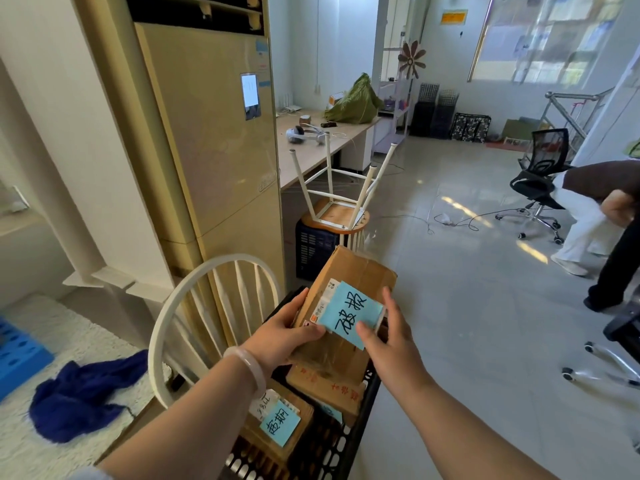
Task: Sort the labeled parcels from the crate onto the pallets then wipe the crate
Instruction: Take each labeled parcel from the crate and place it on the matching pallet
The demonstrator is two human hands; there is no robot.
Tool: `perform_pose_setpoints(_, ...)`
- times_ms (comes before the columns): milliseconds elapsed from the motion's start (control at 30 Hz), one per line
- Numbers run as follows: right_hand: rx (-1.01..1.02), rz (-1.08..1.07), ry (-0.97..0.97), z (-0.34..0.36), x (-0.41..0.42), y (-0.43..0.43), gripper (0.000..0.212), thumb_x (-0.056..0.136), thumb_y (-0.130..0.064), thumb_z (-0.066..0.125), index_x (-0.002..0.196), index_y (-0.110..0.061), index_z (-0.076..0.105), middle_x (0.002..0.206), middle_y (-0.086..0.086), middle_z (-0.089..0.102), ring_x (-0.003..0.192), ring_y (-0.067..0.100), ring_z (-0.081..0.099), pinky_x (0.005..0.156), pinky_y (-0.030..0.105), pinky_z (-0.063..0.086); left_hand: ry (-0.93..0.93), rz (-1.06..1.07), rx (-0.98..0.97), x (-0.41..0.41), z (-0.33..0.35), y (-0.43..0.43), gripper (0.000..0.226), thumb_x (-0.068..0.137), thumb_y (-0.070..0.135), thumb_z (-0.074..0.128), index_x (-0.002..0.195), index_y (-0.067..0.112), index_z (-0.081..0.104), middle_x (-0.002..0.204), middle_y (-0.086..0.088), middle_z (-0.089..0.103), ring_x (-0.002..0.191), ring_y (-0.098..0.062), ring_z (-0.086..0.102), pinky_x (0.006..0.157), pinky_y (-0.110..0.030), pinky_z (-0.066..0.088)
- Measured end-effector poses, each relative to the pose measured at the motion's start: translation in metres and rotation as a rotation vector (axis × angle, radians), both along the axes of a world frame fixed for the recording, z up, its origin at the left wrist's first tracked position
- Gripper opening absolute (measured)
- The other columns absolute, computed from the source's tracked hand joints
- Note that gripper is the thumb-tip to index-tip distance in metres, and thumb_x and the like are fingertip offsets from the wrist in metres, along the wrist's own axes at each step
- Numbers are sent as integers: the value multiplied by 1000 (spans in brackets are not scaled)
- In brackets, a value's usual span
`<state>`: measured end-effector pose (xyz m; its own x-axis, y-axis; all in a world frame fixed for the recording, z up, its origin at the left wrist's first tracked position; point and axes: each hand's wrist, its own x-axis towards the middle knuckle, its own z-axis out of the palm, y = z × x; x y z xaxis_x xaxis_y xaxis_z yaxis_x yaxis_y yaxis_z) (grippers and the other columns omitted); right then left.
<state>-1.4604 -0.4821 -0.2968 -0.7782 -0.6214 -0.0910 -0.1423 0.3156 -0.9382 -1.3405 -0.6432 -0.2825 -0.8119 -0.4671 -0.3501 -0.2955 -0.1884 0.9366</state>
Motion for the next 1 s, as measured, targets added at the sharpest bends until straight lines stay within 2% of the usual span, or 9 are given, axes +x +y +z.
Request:
perform_pose_setpoints(67, -44, -63, -55, 5, -11, -2, 82, 91, -36, 63, 150, -50, 6, 136, -8, 30, 90, 5, 57, 51, 15, 52, -30, -68, 7, 11, 1, -8, 78, 75, 25, 82, 137, 51, 42, 117, 0, 69, 100, -24, 70, 91, -47, 55)
perform_pose_setpoints(167, -64, -57, -119, 7, -24, -7, 93, 84, -40, 73, 147, -53, 6, 128, -14, 30, 89, 9, 63, 61, 26, 58, -33, -126, 74, 26, -1, -19, 85, 62, 29, 87, 134, 50, 46, 124, -6, 66, 108, -32, 67, 97, -53, 50)
perform_pose_setpoints(300, -43, 5, -239, 3, -21, -26, 75, 71, -50, 78, 133, -38, 37, 108, 1, 71, 93, 22, 71, 80, 48, 59, -2, -43, 96, 43, 3, -27, 80, 63, 26, 88, 132, 42, 52, 124, -8, 66, 107, -32, 67, 95, -52, 52)
perform_pose_setpoints(433, -76, -44, -255, 2, -1, -49, 51, 83, -40, 73, 121, -28, 42, 100, 2, 70, 91, 19, 70, 78, 44, 60, 186, 385, 95, 58, 6, -32, 71, 62, 36, 86, 127, 38, 58, 135, -1, 57, 110, -27, 65, 95, -50, 52)
perform_pose_setpoints(500, -103, -80, -275, 3, 11, -61, 48, 84, -40, 72, 119, -29, 41, 102, 3, 69, 93, 19, 68, 80, 44, 60, 238, 550, 27, 65, 2, -30, 80, 64, 45, 81, 136, 45, 46, 141, 7, 46, 120, -21, 55, 98, -48, 49)
perform_pose_setpoints(667, -125, -151, -366, 5, 46, -95, 63, 78, -47, 75, 125, -29, 38, 105, 5, 67, 89, 19, 69, 71, 41, 61, 176, 565, -341, 89, -16, -23, 115, 49, 70, 83, 130, 78, 2, 154, 10, 27, 137, -22, 38, 106, -54, 42)
perform_pose_setpoints(767, -16, -81, -209, 13, 74, -112, 66, 80, -51, 72, 127, -20, 39, 110, 4, 60, 84, 13, 60, 53, 24, 47, 74, 615, -501, 115, -16, -32, 113, 69, 51, 80, 128, 74, -14, 156, 18, 12, 143, -17, 22, 115, -50, 30)
perform_pose_setpoints(867, 69, 24, -36, 21, 105, -127, 62, 81, -53, 70, 124, -19, 41, 105, -2, 55, 80, 9, 52, 53, 19, 35, 69, 614, -442, 153, -18, -54, 94, 82, 37, 73, 130, 75, 3, 157, 17, 11, 144, -19, 21, 113, -47, 35)
perform_pose_setpoints(1000, 69, 218, 108, 25, 158, -159, 80, 82, -52, 69, 147, -34, 25, 136, 2, 48, 97, 11, 49, 55, 19, 38, 53, 668, -431, 215, -22, -86, 79, 77, 38, 73, 122, 80, 24, 155, 11, 23, 138, -23, 36, 103, -49, 47)
